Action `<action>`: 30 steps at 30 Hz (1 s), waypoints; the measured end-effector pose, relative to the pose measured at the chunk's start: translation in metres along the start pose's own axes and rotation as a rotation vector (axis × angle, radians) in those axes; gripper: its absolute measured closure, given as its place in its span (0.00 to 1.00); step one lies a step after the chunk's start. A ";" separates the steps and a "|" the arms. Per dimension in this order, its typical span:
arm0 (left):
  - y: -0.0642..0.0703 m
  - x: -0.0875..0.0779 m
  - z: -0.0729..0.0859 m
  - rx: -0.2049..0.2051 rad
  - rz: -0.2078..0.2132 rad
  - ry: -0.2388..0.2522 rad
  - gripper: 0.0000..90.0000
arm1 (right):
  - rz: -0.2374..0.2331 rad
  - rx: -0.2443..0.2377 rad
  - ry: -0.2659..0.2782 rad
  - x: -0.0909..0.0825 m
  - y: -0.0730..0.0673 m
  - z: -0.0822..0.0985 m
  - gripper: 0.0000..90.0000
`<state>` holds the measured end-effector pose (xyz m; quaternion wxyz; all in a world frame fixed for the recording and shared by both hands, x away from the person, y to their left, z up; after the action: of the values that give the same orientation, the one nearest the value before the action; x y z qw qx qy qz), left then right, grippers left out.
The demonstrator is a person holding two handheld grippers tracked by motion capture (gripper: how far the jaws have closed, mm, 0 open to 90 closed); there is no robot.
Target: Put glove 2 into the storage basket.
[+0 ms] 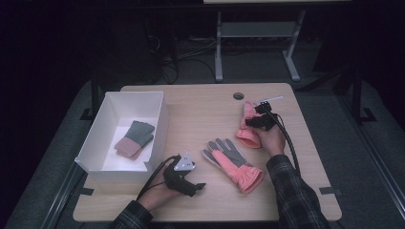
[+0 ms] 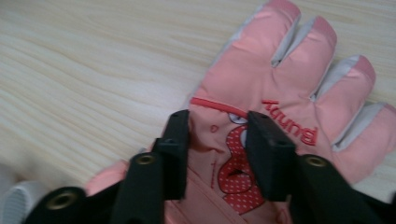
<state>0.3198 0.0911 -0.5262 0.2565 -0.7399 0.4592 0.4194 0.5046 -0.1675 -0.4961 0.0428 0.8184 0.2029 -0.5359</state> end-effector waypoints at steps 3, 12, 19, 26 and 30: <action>0.000 0.000 0.000 0.000 0.000 0.000 0.15 | 0.009 -0.006 -0.016 0.005 0.000 0.003 0.84; 0.000 0.000 0.000 0.000 0.000 0.000 0.14 | -0.020 -0.061 0.017 -0.004 0.001 0.002 1.00; -0.001 0.000 0.000 0.004 -0.003 -0.003 0.14 | -0.062 -0.120 0.022 -0.029 0.004 0.007 1.00; 0.000 0.000 0.000 0.005 -0.002 -0.005 0.14 | -0.107 -0.203 0.010 -0.055 0.000 0.026 1.00; 0.000 0.000 0.000 0.000 0.000 0.000 0.14 | -0.108 -0.237 -0.019 -0.064 0.001 0.043 1.00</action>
<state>0.3198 0.0911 -0.5262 0.2563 -0.7399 0.4592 0.4195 0.4463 -0.1992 -0.4574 0.1122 0.7905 0.3079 -0.5173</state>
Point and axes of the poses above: each handheld gripper's, and its own axes: x roughly forward along the jaws, z roughly out of its underside, y roughly to its right, the point moved 7 cm from there along x, roughly forward along the jaws, and after that the axes turned 15 degrees about -y, right-handed, at the moved point
